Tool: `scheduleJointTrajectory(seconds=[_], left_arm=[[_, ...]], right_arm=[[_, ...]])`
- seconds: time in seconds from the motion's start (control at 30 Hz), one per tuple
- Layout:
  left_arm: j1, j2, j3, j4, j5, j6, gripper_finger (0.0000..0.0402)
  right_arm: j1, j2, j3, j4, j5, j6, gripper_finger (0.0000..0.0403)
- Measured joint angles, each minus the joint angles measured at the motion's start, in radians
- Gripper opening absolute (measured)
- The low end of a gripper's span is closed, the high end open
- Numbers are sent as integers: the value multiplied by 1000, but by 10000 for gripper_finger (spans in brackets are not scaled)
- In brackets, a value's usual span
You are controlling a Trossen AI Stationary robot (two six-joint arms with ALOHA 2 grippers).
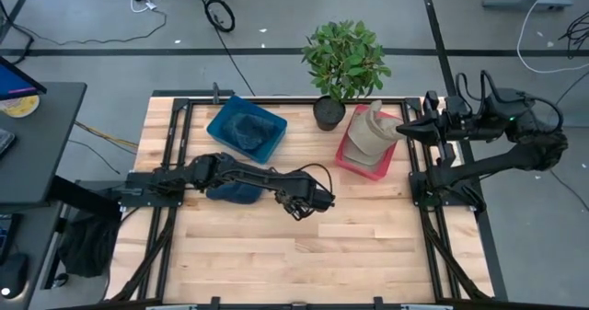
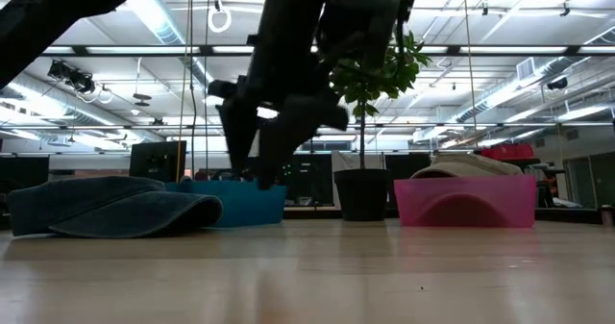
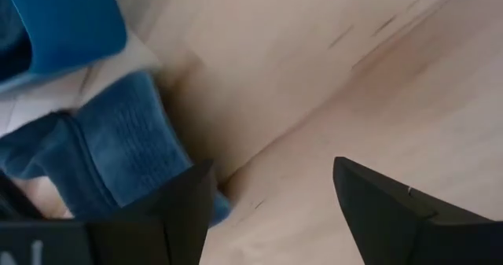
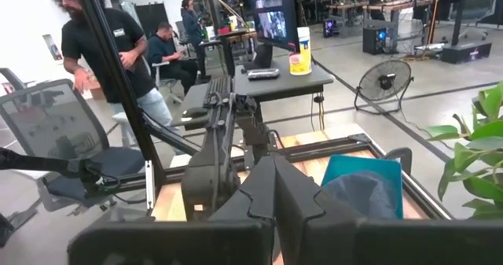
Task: Pick & Place hat
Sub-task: Put the blue cap into the blue bin
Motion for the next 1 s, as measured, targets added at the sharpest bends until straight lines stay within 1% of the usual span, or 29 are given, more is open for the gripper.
scheduleJointTrajectory(seconds=[0.07, 0.17, 0.33, 0.5, 0.63, 1.0], left_arm=[[0, -4, -31, -2, 19, 6, 261], [-6, -4, -52, -1, 19, 13, 261], [-12, -5, -52, 0, -17, 53, 261], [-7, -6, -63, 0, -43, 61, 261], [3, -12, -107, 0, -43, 85, 261], [20, -67, -217, 0, -35, 55, 261]], right_arm=[[0, 6, 0, 0, 0, 0, 4], [0, 14, 0, 0, 0, 0, 4], [0, 22, 0, 2, 0, 0, 4], [0, 33, 0, 3, 0, 3, 4], [0, 37, 0, 3, -1, 3, 4], [0, 38, 0, 6, -4, 4, 4]])
